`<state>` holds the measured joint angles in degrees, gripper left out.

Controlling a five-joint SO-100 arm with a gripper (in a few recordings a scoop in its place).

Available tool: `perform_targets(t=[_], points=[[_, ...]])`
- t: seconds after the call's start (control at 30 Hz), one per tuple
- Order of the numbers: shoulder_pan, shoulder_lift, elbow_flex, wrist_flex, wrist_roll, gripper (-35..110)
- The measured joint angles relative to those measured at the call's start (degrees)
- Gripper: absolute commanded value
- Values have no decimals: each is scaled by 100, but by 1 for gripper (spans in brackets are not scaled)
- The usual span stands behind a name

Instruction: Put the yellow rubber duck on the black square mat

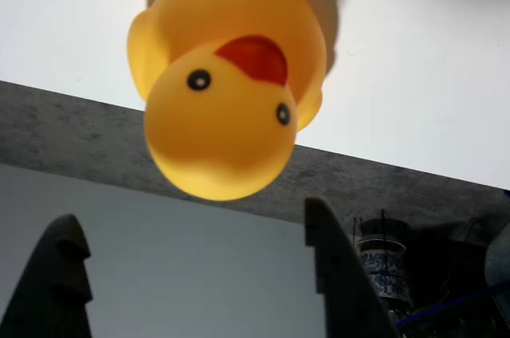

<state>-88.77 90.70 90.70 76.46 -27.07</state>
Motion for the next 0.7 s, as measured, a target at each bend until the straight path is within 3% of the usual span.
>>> perform_targets(t=[0.7], points=[[-9,-729,-114,-9,0,33]])
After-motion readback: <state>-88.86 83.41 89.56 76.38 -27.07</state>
